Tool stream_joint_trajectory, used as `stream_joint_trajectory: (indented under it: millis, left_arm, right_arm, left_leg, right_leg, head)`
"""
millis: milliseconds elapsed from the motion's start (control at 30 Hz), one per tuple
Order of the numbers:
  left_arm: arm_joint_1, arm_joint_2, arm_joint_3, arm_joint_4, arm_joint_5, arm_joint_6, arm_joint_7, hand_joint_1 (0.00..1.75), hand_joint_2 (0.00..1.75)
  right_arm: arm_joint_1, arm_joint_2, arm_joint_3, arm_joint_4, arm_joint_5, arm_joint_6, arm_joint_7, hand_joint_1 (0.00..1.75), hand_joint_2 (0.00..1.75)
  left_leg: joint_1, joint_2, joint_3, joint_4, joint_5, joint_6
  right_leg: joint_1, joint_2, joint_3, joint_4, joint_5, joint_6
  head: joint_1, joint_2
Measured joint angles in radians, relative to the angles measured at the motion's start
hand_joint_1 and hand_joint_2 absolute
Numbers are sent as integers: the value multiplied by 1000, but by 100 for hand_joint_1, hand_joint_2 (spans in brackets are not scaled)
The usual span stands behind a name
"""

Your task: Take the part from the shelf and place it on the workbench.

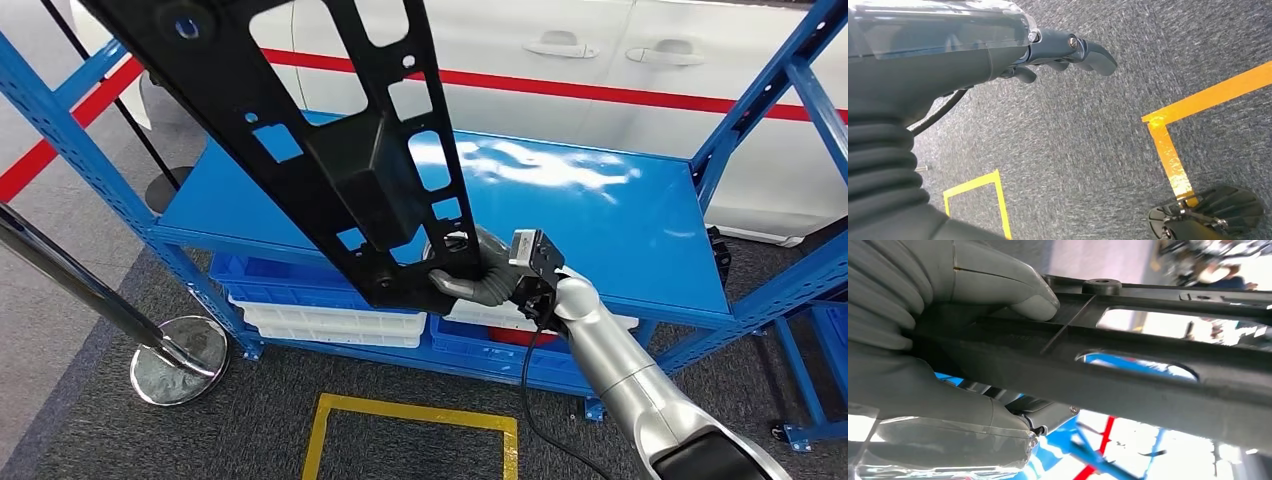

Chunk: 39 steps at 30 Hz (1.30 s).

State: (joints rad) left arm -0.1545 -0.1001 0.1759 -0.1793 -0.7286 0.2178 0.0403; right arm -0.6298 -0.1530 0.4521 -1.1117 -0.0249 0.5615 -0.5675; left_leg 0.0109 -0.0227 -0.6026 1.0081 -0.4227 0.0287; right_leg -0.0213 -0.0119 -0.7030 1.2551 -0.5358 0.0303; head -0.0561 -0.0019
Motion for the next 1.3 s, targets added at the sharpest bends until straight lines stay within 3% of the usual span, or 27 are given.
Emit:
stream_joint_trajectory:
  millis: [67, 133, 267, 333, 400, 433, 467, 500, 567, 633, 733, 800, 833, 900, 967, 1000, 1033, 1067, 1133, 1200, 1300]
  left_arm:
    - [2, 0, 4, 0, 0, 0, -6, 0, 175]
    - [3, 0, 9, 0, -2, 0, -11, 0, 175]
    - [9, 2, 22, 0, -5, -2, -14, 0, 175]
    - [8, 4, 24, 0, -6, -4, -15, 0, 175]
    - [7, 5, 24, 0, -8, -5, -16, 0, 175]
    - [7, 5, 25, 0, -8, -6, -16, 0, 175]
    - [6, 5, 25, 0, -10, -6, -17, 0, 175]
    - [6, 6, 25, 0, -12, -6, -17, 0, 175]
    - [7, 7, 25, 0, -16, -7, -20, 0, 175]
    - [7, 8, 25, 0, -18, -6, -27, 0, 175]
    - [8, 7, 25, 0, -18, 0, -54, 0, 175]
    - [6, 7, 25, 0, -17, 19, -88, 0, 175]
    - [4, 7, 26, 0, -17, 32, -106, 0, 175]
    - [1, 6, 29, -1, -16, 58, -136, 0, 175]
    - [1, 6, 39, -1, 0, 64, -170, 0, 175]
    - [2, 5, 47, -1, 17, 53, -195, 0, 175]
    - [1, 4, 58, -2, 35, 37, -222, 0, 175]
    - [1, 3, 69, -3, 52, 18, -247, 0, 175]
    - [-2, -1, 88, -5, 71, -6, -279, 0, 175]
    - [-4, -4, 101, -5, 77, -15, -287, 0, 175]
    - [-6, -5, 114, -6, 81, -19, -289, 0, 175]
  right_arm:
    - [3, 0, 9, -53, -41, 8, 17, 175, 175]
    - [6, 1, 17, -101, -74, 15, 28, 175, 175]
    - [28, -4, 31, -185, -119, 30, 39, 175, 175]
    - [33, -15, 36, -212, -130, 34, 40, 175, 175]
    - [40, -29, 42, -231, -137, 38, 40, 175, 175]
    - [45, -36, 45, -237, -140, 40, 40, 175, 175]
    - [50, -43, 49, -244, -142, 42, 40, 175, 175]
    - [53, -51, 53, -251, -145, 44, 40, 175, 175]
    - [56, -67, 58, -268, -152, 46, 40, 175, 175]
    - [56, -84, 61, -283, -156, 48, 41, 175, 175]
    - [58, -96, 70, -298, -157, 46, 45, 175, 175]
    - [59, -97, 72, -303, -157, 39, 46, 175, 175]
    - [60, -97, 72, -304, -157, 36, 47, 175, 175]
    - [64, -94, 73, -304, -157, 30, 47, 175, 175]
    - [72, -91, 75, -304, -155, 23, 47, 175, 175]
    - [75, -91, 75, -304, -153, 18, 47, 175, 175]
    - [77, -91, 76, -304, -151, 14, 47, 175, 175]
    - [77, -91, 76, -304, -149, 10, 47, 175, 175]
    - [77, -90, 76, -306, -148, 5, 47, 175, 175]
    - [79, -90, 77, -308, -147, 4, 47, 175, 175]
    - [82, -96, 78, -310, -145, 3, 47, 175, 175]
  left_leg:
    - [-1, 0, 2, 7, -8, -6]
    - [-5, 3, 0, 13, -12, -15]
    - [-3, 13, -5, 26, -28, -37]
    - [-1, 15, -38, 105, -78, -45]
    - [-1, 15, -98, 234, -138, -50]
    - [-1, 15, -119, 279, -150, -51]
    - [-1, 15, -124, 291, -144, -51]
    - [-1, 15, -111, 264, -121, -50]
    - [0, 12, -49, 135, -56, -44]
    - [-3, 7, -4, 41, -27, -35]
    - [-6, 5, 2, 22, -22, -19]
    - [-3, 7, 3, 14, -16, -6]
    - [-1, 7, 4, 11, -13, 0]
    - [0, 8, 3, 10, -11, 4]
    - [0, 8, 3, 10, -11, 4]
    - [0, 8, 4, 11, -11, 4]
    - [0, 8, 5, 11, -12, 3]
    - [0, 8, 6, 12, -13, 1]
    - [-4, 8, 4, 13, -15, -7]
    - [-6, 10, 1, 13, -14, -18]
    - [-5, 14, -3, 25, -28, -35]
  right_leg:
    - [1, -9, 56, -129, 71, -6]
    - [8, -17, 91, -214, 94, -14]
    - [10, -8, 97, -234, 92, -33]
    - [7, -7, 101, -241, 95, -45]
    - [10, -6, 101, -241, 95, -50]
    - [11, -5, 102, -240, 94, -51]
    - [12, -4, 102, -238, 94, -51]
    - [13, -3, 102, -236, 93, -51]
    - [13, 1, 103, -232, 89, -47]
    - [15, 4, 102, -227, 87, -39]
    - [16, 6, 99, -228, 89, -23]
    - [13, 6, 90, -208, 72, -13]
    - [11, 6, 75, -171, 48, -9]
    - [7, 6, 20, -45, -16, -4]
    - [5, 6, -23, 50, -43, 0]
    - [4, 6, -20, 43, -28, 0]
    - [3, 6, 1, 0, 2, -2]
    - [3, 3, 36, -70, 40, -5]
    - [8, -5, 95, -190, 81, -12]
    - [15, -6, 109, -228, 80, -18]
    - [11, -4, 111, -239, 86, -35]
  head:
    - [0, 0]
    - [0, 0]
    - [0, 0]
    - [0, 0]
    - [0, 0]
    - [0, 0]
    - [0, 0]
    - [0, 0]
    - [0, 0]
    - [0, 0]
    - [0, 0]
    - [0, 0]
    - [0, 0]
    - [0, 0]
    - [0, 0]
    - [0, 0]
    - [0, 0]
    - [0, 0]
    - [0, 0]
    - [0, 0]
    - [0, 0]
